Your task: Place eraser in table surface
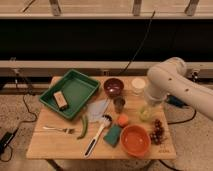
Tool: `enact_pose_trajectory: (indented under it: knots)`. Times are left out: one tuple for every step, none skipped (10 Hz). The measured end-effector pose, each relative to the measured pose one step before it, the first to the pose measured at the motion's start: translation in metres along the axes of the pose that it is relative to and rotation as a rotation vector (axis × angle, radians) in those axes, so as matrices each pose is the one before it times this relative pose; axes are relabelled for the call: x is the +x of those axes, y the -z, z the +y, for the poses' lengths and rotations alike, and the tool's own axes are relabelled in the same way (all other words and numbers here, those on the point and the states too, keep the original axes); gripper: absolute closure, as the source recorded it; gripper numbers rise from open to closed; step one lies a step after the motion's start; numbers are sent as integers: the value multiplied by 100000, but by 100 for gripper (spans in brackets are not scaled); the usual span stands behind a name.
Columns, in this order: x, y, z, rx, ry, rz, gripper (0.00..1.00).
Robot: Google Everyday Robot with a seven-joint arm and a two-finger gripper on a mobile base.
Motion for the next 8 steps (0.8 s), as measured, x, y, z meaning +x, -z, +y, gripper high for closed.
enact_pose_trajectory:
  knots:
    - [-1765, -321, -813, -207, 2499, -1024, 35]
    - [-2940, -697, -1636, -790, 4536, -1644, 35]
    - [-1579, -449, -1056, -495, 2515, -1029, 35]
    - [-2552, -708, -1856, -512, 4497, -1807, 35]
    - [-2581, -856, -2030, -875, 5729, -1764, 35]
    - [-1933, -620, -1777, -321, 4812, -1914, 35]
    - [-1657, -708, -1734, -683, 5353, -1965, 35]
    - [-1081, -516, -1288, -380, 4507, -1551, 35]
